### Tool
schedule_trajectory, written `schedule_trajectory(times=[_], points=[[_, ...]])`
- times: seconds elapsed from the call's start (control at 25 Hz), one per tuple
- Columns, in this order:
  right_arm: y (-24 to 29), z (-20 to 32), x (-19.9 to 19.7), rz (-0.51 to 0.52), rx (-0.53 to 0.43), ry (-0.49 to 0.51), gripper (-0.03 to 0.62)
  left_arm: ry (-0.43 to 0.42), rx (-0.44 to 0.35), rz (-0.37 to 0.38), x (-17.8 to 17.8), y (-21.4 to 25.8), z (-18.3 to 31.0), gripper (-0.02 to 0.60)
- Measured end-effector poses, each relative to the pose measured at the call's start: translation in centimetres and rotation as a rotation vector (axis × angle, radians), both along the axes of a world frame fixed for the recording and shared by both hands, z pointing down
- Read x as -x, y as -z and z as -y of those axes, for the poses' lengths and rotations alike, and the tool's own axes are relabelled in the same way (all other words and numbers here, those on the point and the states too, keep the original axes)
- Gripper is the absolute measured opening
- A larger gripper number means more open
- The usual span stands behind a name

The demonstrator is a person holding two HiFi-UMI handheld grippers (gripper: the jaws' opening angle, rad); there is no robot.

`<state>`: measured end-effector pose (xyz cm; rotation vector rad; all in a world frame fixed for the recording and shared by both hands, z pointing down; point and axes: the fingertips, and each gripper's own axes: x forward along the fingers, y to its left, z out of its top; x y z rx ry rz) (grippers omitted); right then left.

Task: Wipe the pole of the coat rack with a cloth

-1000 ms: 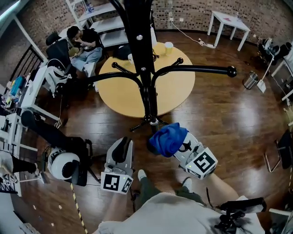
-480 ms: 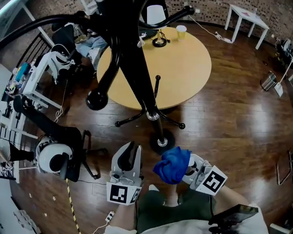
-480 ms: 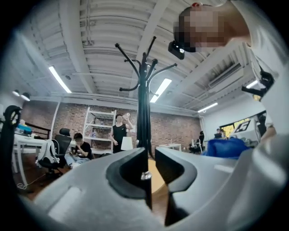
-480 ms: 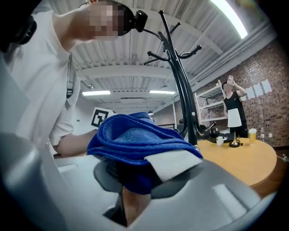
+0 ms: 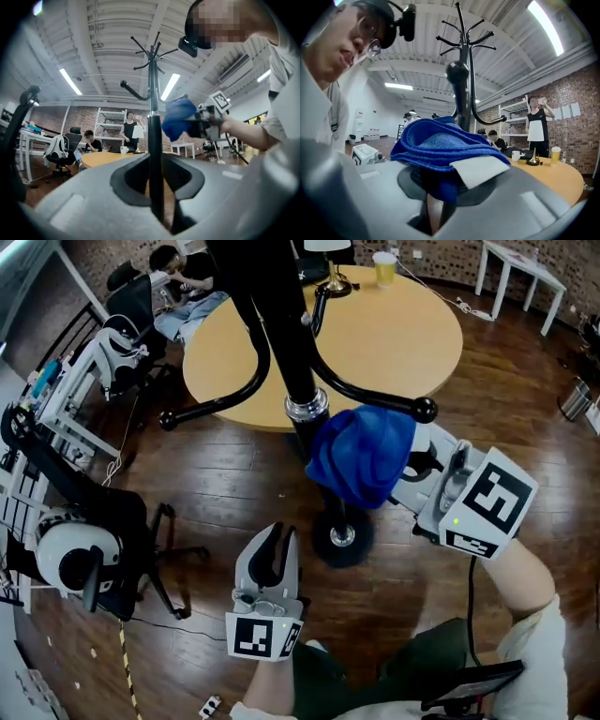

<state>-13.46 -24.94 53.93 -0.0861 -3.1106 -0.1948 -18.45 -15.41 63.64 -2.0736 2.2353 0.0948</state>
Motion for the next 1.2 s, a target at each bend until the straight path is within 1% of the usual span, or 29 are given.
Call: schedule_trajectory(times=[0.08, 0.2, 0.28, 0.36, 0.4, 0.48, 0.56, 0.6, 0.68, 0.72, 0.8, 0.88, 0.92, 0.96, 1.0, 1.04, 1.08, 1.16, 1.2], points=[[-1.7, 1.2, 0.8, 0.023, -0.043, -0.011, 0.094, -0.023, 0.007, -0.004, -0.4, -3.9, 0.5, 0.067], [-8.7, 1.9, 0.7, 0.020, -0.052, -0.034, 0.094, -0.037, 0.017, -0.012, -0.6, -9.7, 0.9, 0.067], [-16.2, 1.5, 0.2, 0.000, -0.046, -0.055, 0.094, -0.022, 0.002, 0.008, -0.1, -13.0, 0.8, 0.067], [-26.3, 1.0, 0.0, -0.051, -0.038, -0.085, 0.094, 0.007, -0.006, 0.011, 0.9, -16.4, 0.7, 0.067], [-32.2, 0.9, 0.0, -0.084, -0.019, -0.110, 0.094, 0.024, -0.003, 0.011, 1.5, -17.9, 0.9, 0.067], [-44.3, 1.1, 0.4, -0.147, 0.069, -0.162, 0.094, 0.035, -0.009, 0.029, 2.0, -19.4, 1.2, 0.067], [-55.4, 1.3, 0.7, -0.221, 0.154, -0.220, 0.094, 0.036, -0.050, 0.042, 2.1, -19.1, 0.7, 0.067], [-60.1, 1.2, 0.7, -0.267, 0.187, -0.246, 0.092, 0.037, -0.069, 0.039, 2.1, -18.9, 0.5, 0.067], [-67.5, 0.7, 0.1, -0.353, 0.261, -0.281, 0.092, 0.029, -0.084, 0.025, 1.7, -18.7, -0.1, 0.067], [-70.2, 0.3, -0.3, -0.386, 0.294, -0.289, 0.092, 0.024, -0.089, 0.017, 1.4, -18.7, -0.6, 0.067], [-73.7, -0.4, -0.5, -0.431, 0.325, -0.293, 0.092, 0.033, -0.104, 0.011, 1.6, -18.7, -1.6, 0.067], [-74.3, -0.8, 0.5, -0.445, 0.315, -0.285, 0.092, 0.053, -0.108, 0.024, 2.7, -19.0, -2.3, 0.067], [-73.0, -1.4, 1.3, -0.431, 0.302, -0.272, 0.092, 0.061, -0.108, 0.026, 3.4, -19.2, -2.6, 0.067], [-70.2, -2.3, 2.2, -0.393, 0.284, -0.249, 0.092, 0.073, -0.110, 0.018, 4.2, -19.4, -3.0, 0.067], [-65.8, -3.5, 3.2, -0.327, 0.260, -0.219, 0.092, 0.091, -0.116, 0.008, 4.9, -19.5, -3.5, 0.067], [-59.8, -4.7, 4.2, -0.236, 0.227, -0.183, 0.092, 0.120, -0.119, 0.010, 5.7, -19.5, -4.0, 0.067], [-52.8, -5.9, 5.1, -0.138, 0.186, -0.136, 0.091, 0.164, -0.116, 0.041, 6.4, -19.5, -4.5, 0.067], [-37.8, -7.8, 6.7, 0.030, 0.076, -0.031, 0.092, 0.274, -0.087, 0.163, 7.7, -19.6, -5.2, 0.067], [-30.9, -8.5, 7.2, 0.095, 0.006, 0.003, 0.092, 0.308, -0.071, 0.206, 8.2, -19.8, -5.4, 0.067]])
